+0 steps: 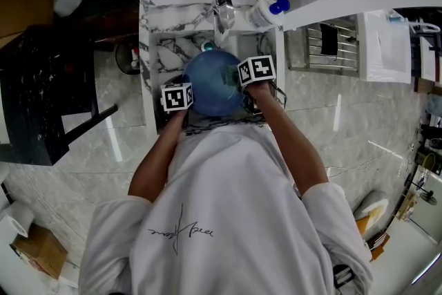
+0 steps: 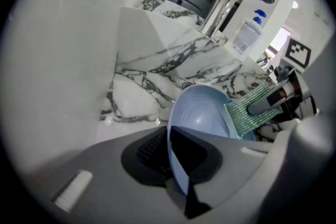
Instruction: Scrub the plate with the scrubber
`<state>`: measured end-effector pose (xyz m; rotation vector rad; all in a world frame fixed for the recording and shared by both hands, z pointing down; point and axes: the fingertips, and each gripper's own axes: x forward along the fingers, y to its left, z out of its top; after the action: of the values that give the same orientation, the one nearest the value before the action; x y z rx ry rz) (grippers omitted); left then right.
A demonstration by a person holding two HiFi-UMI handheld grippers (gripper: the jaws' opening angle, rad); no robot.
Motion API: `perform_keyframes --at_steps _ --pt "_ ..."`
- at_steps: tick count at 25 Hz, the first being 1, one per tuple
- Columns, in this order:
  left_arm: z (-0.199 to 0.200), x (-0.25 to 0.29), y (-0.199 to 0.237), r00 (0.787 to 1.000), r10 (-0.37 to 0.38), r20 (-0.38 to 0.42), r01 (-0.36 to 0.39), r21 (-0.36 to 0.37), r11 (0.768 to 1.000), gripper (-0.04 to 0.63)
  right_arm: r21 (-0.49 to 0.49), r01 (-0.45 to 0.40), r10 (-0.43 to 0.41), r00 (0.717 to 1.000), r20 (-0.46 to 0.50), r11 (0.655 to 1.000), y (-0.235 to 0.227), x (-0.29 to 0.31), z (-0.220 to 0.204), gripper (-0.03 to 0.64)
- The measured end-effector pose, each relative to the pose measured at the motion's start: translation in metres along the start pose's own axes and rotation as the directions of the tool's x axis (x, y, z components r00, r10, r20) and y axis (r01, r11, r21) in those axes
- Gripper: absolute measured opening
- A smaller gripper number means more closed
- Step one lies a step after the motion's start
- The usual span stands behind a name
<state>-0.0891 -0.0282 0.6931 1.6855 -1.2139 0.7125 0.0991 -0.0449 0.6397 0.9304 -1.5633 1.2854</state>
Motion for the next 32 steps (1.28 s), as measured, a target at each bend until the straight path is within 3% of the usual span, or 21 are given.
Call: perform_keyframes --at_steps 4,11,20,23,32 --pt "0.000 0.000 0.000 1.000 -0.003 0.001 0.003 -0.001 1.000 0.041 0.001 -0.144 0.144 0.989 0.020 0.990 0.037 0.009 0.000 0.064" --pt "0.001 -0.001 -0.001 1.000 -0.006 0.006 0.006 -0.009 1.000 0.041 0.026 -0.281 0.281 0.960 -0.010 0.959 0.079 0.030 -0.011 0.063" --pt "0.001 0.001 -0.001 1.000 -0.009 0.008 0.009 -0.008 1.000 0.041 0.038 -0.348 0.349 0.937 -0.014 0.937 0.097 0.045 -0.015 0.064" --pt "0.002 0.002 -0.005 1.000 -0.021 0.012 0.021 0.023 1.000 0.041 0.042 -0.370 0.371 0.928 -0.038 0.928 0.103 0.049 -0.021 0.063" --pt "0.002 0.002 -0.004 1.000 -0.024 0.012 0.023 0.015 1.000 0.041 -0.003 -0.394 0.392 0.915 -0.098 0.919 0.110 0.060 -0.037 0.064"
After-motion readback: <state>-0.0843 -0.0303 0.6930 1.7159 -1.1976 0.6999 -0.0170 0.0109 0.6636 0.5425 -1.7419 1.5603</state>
